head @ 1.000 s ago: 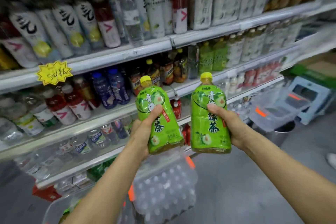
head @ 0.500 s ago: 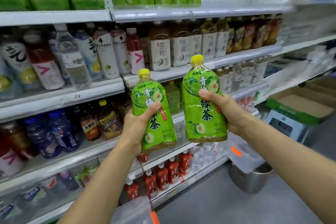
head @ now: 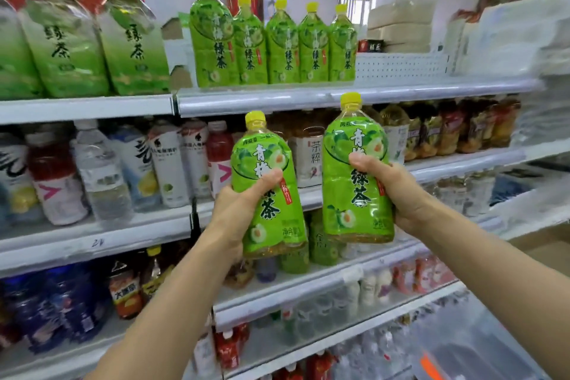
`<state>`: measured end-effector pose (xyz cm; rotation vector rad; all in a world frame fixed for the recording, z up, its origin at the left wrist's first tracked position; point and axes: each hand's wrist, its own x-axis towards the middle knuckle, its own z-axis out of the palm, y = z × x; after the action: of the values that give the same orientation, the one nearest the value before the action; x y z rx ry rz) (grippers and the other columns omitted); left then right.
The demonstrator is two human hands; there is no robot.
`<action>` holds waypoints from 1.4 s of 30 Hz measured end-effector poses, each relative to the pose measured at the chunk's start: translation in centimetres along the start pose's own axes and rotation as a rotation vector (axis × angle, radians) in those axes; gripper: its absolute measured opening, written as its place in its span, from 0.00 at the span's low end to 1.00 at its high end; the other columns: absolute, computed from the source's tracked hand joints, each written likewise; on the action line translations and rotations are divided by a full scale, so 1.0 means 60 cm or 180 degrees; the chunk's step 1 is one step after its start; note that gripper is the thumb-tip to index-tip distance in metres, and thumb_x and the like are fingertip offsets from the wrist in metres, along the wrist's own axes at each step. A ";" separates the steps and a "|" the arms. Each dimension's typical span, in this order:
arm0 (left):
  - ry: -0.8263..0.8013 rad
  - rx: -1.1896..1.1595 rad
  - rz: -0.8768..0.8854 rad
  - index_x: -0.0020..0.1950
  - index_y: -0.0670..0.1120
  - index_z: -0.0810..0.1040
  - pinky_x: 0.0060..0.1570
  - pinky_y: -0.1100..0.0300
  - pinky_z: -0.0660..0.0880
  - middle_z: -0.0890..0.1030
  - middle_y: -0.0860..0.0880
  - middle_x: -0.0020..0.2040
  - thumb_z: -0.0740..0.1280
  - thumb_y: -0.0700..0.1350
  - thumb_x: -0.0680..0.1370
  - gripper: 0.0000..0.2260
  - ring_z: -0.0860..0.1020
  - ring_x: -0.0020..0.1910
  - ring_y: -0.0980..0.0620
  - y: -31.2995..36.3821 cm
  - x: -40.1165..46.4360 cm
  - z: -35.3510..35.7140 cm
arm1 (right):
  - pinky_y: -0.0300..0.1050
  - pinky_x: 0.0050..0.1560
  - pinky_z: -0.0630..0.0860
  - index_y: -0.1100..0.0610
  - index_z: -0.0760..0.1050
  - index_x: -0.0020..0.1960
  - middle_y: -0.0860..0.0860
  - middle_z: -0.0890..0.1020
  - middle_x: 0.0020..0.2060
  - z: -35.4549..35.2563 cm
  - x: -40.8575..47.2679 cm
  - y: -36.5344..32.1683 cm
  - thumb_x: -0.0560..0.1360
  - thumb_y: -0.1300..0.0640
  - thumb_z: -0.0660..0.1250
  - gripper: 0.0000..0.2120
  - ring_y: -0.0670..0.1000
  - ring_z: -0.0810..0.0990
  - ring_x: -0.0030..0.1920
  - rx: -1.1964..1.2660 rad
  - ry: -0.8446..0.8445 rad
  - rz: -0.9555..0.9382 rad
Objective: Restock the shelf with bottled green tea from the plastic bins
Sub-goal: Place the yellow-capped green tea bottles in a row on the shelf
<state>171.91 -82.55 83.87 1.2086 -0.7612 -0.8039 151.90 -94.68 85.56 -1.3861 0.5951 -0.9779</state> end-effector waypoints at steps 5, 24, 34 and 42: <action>0.0257 0.0100 0.0401 0.66 0.45 0.76 0.50 0.40 0.82 0.86 0.44 0.52 0.83 0.63 0.53 0.46 0.86 0.49 0.42 0.044 0.062 0.028 | 0.53 0.46 0.84 0.61 0.80 0.55 0.58 0.86 0.46 -0.002 0.107 -0.061 0.63 0.48 0.74 0.25 0.56 0.86 0.45 -0.0092 -0.0340 -0.0266; 0.1358 0.0187 0.1291 0.66 0.40 0.76 0.42 0.47 0.83 0.86 0.41 0.50 0.82 0.57 0.61 0.39 0.86 0.46 0.43 0.195 0.198 0.068 | 0.54 0.45 0.84 0.57 0.75 0.58 0.55 0.85 0.49 0.104 0.432 -0.247 0.63 0.44 0.80 0.30 0.53 0.86 0.46 0.0267 -0.0875 -0.1181; 0.1498 0.0123 0.1245 0.69 0.39 0.74 0.32 0.57 0.80 0.85 0.41 0.52 0.81 0.56 0.65 0.38 0.86 0.41 0.46 0.223 0.245 0.033 | 0.58 0.64 0.75 0.54 0.61 0.76 0.55 0.74 0.67 0.164 0.534 -0.207 0.45 0.28 0.78 0.67 0.56 0.75 0.64 -0.0269 -0.0620 -0.1385; 0.1212 -0.0018 0.1020 0.57 0.41 0.83 0.41 0.51 0.84 0.87 0.41 0.49 0.77 0.55 0.65 0.26 0.86 0.46 0.42 0.220 0.257 0.015 | 0.54 0.66 0.68 0.57 0.49 0.79 0.59 0.64 0.74 0.184 0.556 -0.176 0.65 0.39 0.77 0.55 0.57 0.67 0.70 -0.0556 -0.0708 -0.1093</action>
<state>180.67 -94.06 98.18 1.1523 -0.6146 -0.2992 175.66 -115.98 103.76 -1.7654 0.2845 -1.0404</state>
